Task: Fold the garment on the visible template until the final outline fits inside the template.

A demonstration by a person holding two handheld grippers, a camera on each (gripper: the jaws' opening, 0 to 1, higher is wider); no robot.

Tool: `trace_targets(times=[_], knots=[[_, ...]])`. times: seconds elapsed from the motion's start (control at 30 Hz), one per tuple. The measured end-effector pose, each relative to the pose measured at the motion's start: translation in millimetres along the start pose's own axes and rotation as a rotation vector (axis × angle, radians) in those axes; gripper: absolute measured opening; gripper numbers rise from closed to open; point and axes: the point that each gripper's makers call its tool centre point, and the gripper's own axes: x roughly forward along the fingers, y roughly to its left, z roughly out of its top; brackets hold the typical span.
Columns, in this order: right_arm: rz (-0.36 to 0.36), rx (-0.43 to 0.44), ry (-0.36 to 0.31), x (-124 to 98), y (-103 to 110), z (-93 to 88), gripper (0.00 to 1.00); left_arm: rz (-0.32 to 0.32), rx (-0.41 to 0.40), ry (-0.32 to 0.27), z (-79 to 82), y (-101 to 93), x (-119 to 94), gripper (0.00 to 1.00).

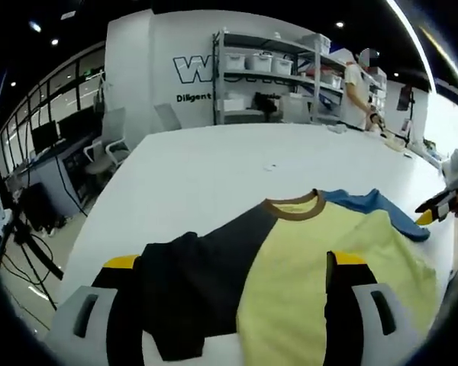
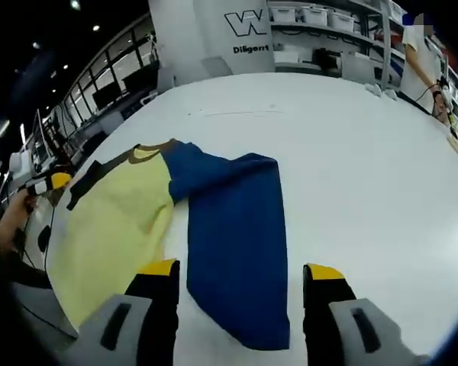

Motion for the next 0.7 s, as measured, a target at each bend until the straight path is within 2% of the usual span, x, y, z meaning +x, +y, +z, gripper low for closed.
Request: trace_targets(times=[0.17, 0.37, 0.43, 0.63, 0.7], knots=[[-0.007, 0.006, 0.008, -10, 4, -12.8, 0.63, -0.034, 0.020, 0.000, 0.1, -14.8, -16, 0.99], [-0.030, 0.091, 0.011, -17, 0, -28.2, 0.61, -0.064, 0.025, 0.003, -7.5, -33.8, -37, 0.99], [-0.044, 0.102, 0.016, -18, -4, -33.3, 0.58, -0.081, 0.039, 0.027, -14.7, -40.5, -41, 0.98], [-0.092, 0.169, 0.035, -22, -12, -43.2, 0.48, -0.098, 0.010, 0.041, -27.8, -50.3, -52, 0.97], [-0.115, 0.199, 0.060, -23, -17, -51.0, 0.43, -0.101, 0.011, 0.049, -32.5, -54.2, -57, 0.97]])
